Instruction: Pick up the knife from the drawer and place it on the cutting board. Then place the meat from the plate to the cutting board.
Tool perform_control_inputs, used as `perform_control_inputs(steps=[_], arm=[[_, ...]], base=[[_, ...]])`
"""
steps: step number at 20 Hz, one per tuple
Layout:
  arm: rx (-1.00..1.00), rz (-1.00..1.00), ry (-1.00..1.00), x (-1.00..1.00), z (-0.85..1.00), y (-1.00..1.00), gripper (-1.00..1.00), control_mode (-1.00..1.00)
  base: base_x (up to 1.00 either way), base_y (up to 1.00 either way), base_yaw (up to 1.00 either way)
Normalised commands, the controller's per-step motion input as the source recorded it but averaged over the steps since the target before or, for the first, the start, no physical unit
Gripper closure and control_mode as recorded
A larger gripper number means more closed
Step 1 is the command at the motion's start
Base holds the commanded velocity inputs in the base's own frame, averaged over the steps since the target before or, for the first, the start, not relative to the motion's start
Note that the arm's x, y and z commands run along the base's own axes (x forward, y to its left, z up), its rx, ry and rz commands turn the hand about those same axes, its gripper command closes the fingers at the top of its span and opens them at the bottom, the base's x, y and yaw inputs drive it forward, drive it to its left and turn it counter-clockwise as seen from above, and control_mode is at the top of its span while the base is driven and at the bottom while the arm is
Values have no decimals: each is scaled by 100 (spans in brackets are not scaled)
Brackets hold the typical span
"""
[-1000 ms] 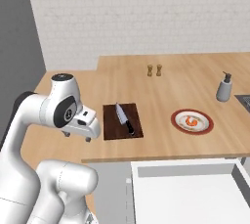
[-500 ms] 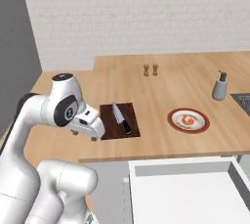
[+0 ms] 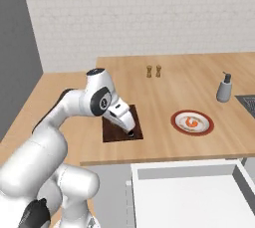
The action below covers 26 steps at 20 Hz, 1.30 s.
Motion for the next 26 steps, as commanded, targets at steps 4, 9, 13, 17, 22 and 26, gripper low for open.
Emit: perform_control_inputs(steps=[4, 9, 13, 17, 22, 26], arm=[[24, -5, 5, 100, 0, -100, -100, -100], [26, 1, 0, 62, 0, -100, -100, -100], [12, 4, 0, 36, 0, -86, -100, -100], [0, -1, 3, 37, 0, -52, -100, -100], [0, -1, 16, 48, -27, -43, -100, -100], [0, 0, 12, 43, -54, -32, -100, -100]], base=[[0, 0, 0], [0, 0, 0], [0, 0, 0], [0, 0, 0], [0, 0, 0], [0, 0, 0]])
